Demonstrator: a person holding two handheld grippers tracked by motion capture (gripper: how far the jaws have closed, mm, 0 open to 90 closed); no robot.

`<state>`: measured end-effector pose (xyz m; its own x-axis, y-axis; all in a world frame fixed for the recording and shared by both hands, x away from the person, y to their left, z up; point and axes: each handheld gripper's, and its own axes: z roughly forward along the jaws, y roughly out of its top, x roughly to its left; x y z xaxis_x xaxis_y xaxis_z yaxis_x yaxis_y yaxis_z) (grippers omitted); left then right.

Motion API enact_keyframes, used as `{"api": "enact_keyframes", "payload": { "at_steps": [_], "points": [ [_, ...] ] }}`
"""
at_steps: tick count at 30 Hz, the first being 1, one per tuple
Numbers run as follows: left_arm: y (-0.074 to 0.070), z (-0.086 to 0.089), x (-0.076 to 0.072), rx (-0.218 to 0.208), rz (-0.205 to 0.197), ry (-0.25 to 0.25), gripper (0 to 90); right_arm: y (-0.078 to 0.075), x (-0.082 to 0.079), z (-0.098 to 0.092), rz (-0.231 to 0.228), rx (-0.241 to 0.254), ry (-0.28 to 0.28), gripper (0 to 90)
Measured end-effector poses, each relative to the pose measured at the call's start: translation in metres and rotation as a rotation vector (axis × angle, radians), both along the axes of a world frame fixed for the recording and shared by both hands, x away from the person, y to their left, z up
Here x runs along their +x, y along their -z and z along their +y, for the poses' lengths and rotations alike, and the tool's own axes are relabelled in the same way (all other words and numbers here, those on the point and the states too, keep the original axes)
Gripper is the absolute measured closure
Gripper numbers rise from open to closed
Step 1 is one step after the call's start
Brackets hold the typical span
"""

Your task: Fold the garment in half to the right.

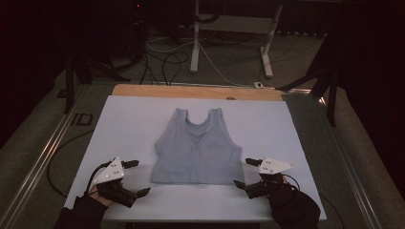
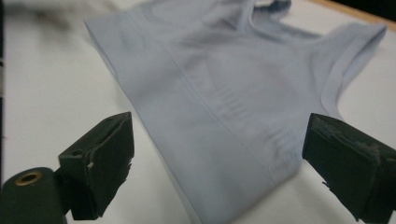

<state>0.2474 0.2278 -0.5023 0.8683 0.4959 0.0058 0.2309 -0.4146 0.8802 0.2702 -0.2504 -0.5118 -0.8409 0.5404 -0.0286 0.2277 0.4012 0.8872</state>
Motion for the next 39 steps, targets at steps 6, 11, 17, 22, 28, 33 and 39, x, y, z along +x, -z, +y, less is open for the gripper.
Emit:
{"api": "enact_keyframes", "payload": {
  "at_steps": [6, 11, 17, 22, 28, 33, 39],
  "points": [
    [-0.009, -0.008, -0.001, -0.016, 0.01, 0.034, 0.2, -0.02, -0.005, 0.007, -0.036, 0.018, -0.034, 9.0],
    [-0.019, -0.016, -0.001, -0.003, -0.001, 0.065, 0.2, -0.038, -0.002, 0.01, -0.057, 0.053, -0.063, 9.1],
    [-0.033, -0.022, 0.0, -0.011, -0.005, 0.091, 0.2, -0.06, 0.009, 0.015, -0.097, 0.081, -0.084, 9.1],
    [-0.041, -0.025, 0.002, -0.015, -0.001, 0.095, 0.2, -0.069, 0.017, 0.02, -0.114, 0.083, -0.1, 9.1],
    [-0.046, -0.029, 0.003, -0.008, -0.004, 0.093, 0.2, -0.08, 0.033, 0.03, -0.12, 0.098, -0.119, 9.1],
    [-0.05, -0.033, 0.004, 0.0, -0.007, 0.077, 0.2, -0.09, 0.049, 0.044, -0.126, 0.096, -0.146, 9.1],
    [-0.054, -0.035, 0.006, 0.004, -0.008, 0.067, 0.2, -0.099, 0.064, 0.061, -0.125, 0.1, -0.17, 9.1]
  ]
}}
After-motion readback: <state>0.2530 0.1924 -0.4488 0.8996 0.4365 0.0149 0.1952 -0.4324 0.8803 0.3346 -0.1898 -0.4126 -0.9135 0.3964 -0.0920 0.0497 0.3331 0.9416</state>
